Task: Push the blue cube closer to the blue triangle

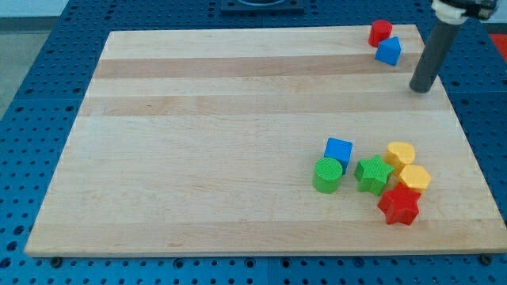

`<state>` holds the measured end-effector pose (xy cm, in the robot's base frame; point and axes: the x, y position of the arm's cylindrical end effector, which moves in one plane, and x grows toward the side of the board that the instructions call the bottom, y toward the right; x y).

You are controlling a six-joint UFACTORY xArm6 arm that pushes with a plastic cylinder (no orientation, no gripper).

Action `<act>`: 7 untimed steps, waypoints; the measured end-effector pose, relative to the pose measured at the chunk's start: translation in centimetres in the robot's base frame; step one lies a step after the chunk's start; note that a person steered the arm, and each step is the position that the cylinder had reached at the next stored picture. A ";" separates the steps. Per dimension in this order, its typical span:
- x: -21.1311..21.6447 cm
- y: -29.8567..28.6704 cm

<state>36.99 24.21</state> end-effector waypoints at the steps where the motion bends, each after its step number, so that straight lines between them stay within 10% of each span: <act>1: 1.6 -5.3; 4: 7.7 -19.8; 7: 15.1 -20.9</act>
<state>52.05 3.29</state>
